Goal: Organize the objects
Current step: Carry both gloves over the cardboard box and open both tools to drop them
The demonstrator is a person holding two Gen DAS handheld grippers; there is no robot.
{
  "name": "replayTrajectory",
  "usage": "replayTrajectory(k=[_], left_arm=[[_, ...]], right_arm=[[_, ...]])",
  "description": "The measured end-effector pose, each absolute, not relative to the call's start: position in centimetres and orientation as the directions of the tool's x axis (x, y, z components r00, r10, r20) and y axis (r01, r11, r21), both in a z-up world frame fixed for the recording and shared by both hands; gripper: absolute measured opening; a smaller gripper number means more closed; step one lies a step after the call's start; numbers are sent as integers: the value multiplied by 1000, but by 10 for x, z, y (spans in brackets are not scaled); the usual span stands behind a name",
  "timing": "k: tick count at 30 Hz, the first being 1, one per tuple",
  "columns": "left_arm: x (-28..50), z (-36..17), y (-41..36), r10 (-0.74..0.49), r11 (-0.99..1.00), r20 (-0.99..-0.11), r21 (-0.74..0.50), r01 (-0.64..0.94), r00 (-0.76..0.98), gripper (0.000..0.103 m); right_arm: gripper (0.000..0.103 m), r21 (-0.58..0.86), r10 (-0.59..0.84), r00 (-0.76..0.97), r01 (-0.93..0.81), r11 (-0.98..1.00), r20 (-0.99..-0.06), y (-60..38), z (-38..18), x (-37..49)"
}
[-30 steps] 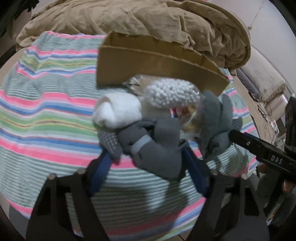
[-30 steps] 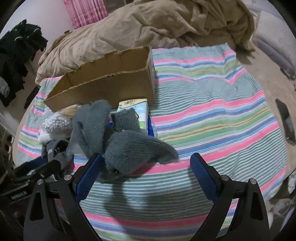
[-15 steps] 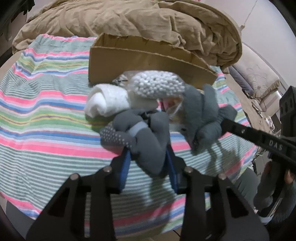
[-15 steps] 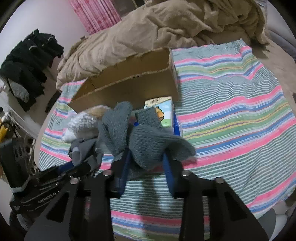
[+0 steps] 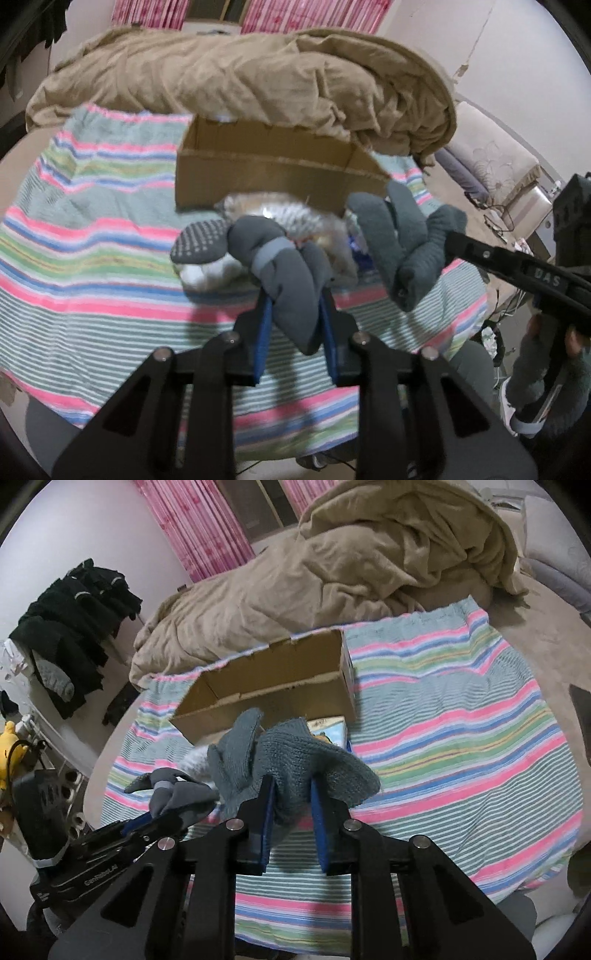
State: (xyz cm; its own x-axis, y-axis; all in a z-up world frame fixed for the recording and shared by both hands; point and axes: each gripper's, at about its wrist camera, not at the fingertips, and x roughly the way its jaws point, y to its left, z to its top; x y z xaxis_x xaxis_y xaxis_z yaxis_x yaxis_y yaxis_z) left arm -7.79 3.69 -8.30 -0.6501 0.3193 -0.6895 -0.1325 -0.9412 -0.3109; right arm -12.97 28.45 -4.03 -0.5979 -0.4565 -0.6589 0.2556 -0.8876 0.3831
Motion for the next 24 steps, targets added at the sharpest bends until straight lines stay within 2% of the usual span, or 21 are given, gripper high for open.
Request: replayTrajectory(k=[13, 24], left_arm=[[-78, -11, 27, 332, -936, -592, -301, -180, -734, 25], [-132, 18, 35, 333, -939, -539, -265, -219, -774, 25]], right_arm=[[20, 341, -469, -678, 326, -882, -566, 285, 16, -133], [20, 302, -455, -736, 343, -889, -501, 281, 43, -182]])
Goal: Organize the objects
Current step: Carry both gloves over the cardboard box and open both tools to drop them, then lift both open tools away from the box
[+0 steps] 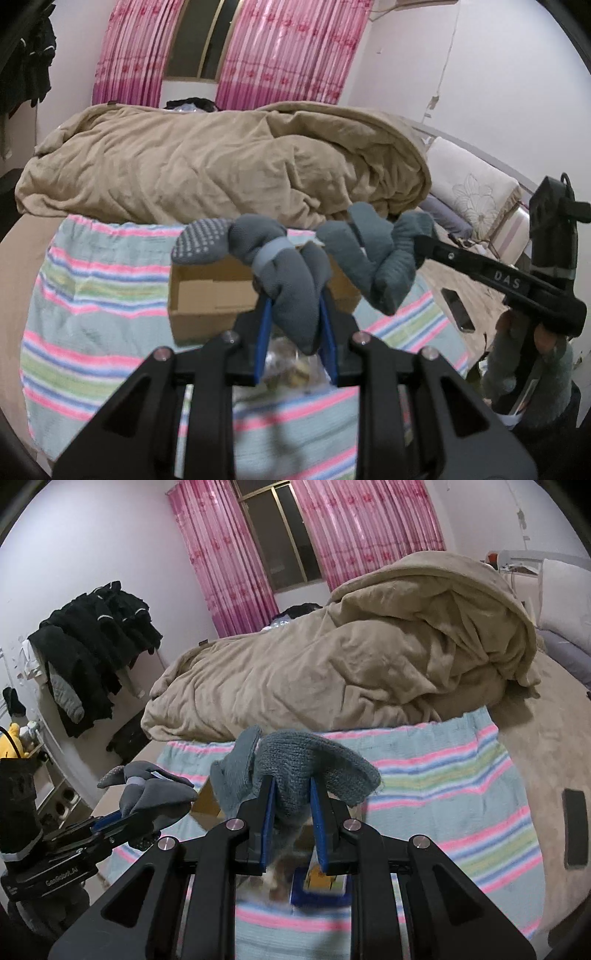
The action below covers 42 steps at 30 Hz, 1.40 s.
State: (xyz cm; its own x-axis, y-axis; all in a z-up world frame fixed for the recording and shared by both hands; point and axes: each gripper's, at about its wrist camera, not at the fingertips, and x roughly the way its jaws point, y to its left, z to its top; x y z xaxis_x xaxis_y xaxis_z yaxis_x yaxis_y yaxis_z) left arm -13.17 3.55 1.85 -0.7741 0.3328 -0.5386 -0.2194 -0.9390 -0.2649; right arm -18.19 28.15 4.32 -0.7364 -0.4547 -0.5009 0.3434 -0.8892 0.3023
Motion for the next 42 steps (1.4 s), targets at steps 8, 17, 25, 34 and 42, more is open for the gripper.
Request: replayTrajectory(k=[8, 17, 25, 34, 42], left_arm=[[-187, 0, 47, 324, -943, -551, -258, -212, -770, 26], [-240, -60, 56, 324, -944, -662, -275, -184, -676, 29], [-248, -85, 52, 260, -962, -712, -251, -109, -652, 43], [-217, -58, 31, 237, -960, -679, -274, -60, -695, 71], [-157, -9, 17, 223, -956, -610, -288, -50, -761, 81]], right_arm=[[20, 255, -422, -730, 337, -906, -538, 263, 22, -238], [20, 228, -394, -672, 325, -918, -627, 237, -35, -275], [20, 209, -368, -626, 314, -926, -688, 228, -66, -284], [60, 203, -353, -678, 293, -934, -644, 233, -43, -266], [69, 175, -358, -729, 317, -932, -584, 235, 4, -226]])
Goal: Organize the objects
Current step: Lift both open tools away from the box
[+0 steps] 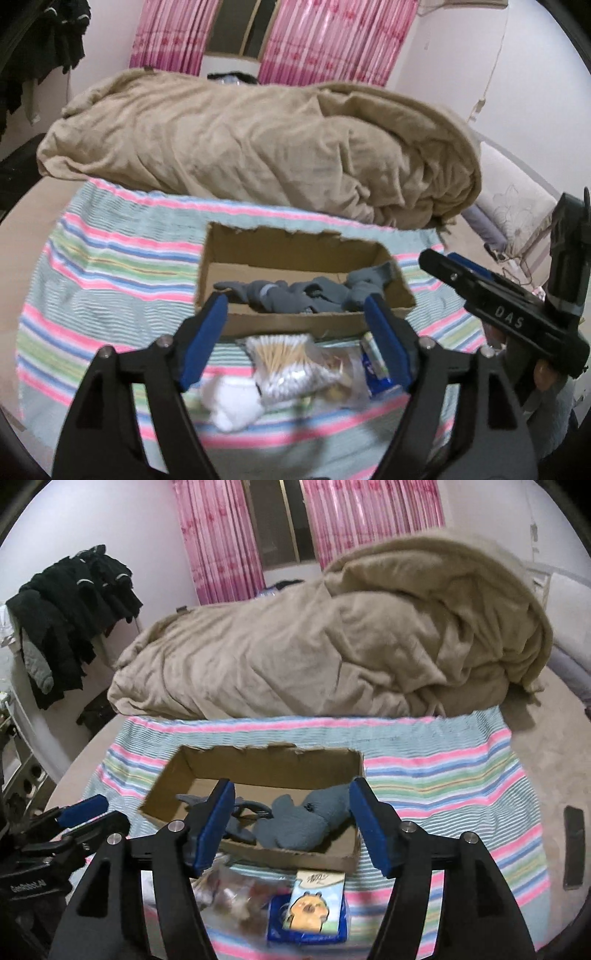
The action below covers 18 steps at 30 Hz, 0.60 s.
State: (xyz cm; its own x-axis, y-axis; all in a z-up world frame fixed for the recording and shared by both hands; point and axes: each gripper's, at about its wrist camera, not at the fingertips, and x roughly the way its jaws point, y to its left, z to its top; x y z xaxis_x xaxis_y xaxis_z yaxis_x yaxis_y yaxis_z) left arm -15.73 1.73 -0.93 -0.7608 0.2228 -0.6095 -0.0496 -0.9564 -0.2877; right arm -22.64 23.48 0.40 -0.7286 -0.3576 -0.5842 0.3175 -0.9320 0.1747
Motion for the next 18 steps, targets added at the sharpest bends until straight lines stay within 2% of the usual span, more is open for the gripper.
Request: replayTrajectory(k=[8, 18], left_arm=[[-108, 14, 14, 204, -962, -580, -267, -53, -789, 84], [-64, -5, 10, 183, -968, -603, -249, -35, -777, 84]], right_arm=[[71, 183, -382, -742, 339, -923, -551, 239, 33, -179], [71, 185, -391, -740, 349, -919, -547, 248, 36, -134]])
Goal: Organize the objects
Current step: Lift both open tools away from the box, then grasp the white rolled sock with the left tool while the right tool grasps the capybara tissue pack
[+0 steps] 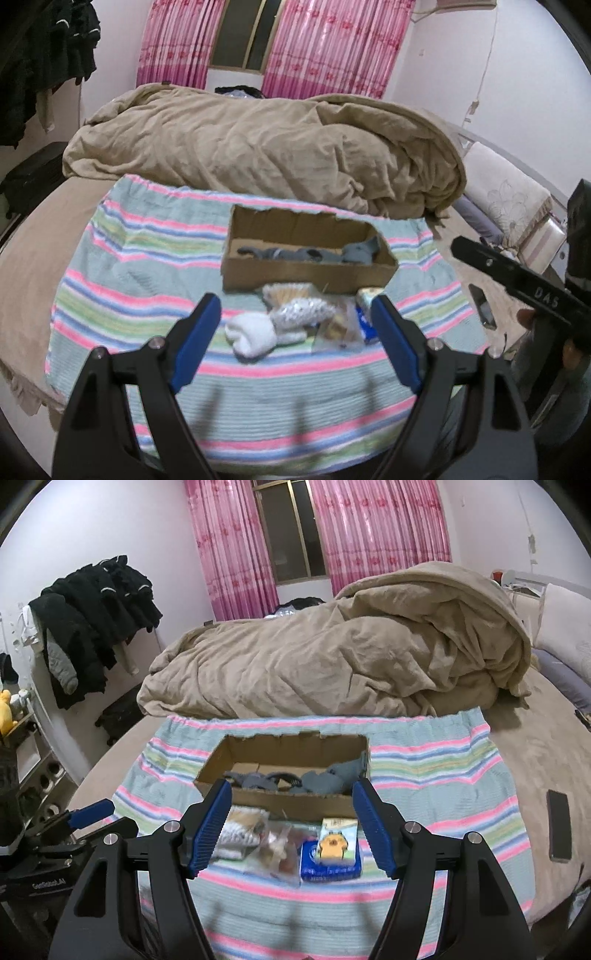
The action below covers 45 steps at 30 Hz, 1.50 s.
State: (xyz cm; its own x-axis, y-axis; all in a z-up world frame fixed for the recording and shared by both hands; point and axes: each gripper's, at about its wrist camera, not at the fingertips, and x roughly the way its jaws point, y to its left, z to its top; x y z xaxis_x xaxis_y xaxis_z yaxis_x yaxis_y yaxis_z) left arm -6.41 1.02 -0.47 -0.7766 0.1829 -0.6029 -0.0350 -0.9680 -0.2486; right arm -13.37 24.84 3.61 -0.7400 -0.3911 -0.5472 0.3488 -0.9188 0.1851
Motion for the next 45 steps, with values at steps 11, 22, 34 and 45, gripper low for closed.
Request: replayTrajectory(k=[11, 22, 34, 45], left_arm=[[-67, -50, -2, 140, -973, -680, -228, 26, -720, 84], [-98, -92, -2, 159, -972, -743, -233, 29, -650, 84], [-133, -117, 3, 128, -990, -756, -141, -32, -642, 84], [-153, -136, 23, 185, -982, -777, -120, -147, -602, 79]], right_arm=[[71, 199, -370, -694, 317, -927, -618, 260, -5, -134], [71, 198, -353, -642, 304, -932, -680, 257, -47, -155], [71, 190, -328, -594, 283, -940, -734, 251, -87, -189], [71, 169, -301, -568, 274, -947, -766, 244, -111, -209]])
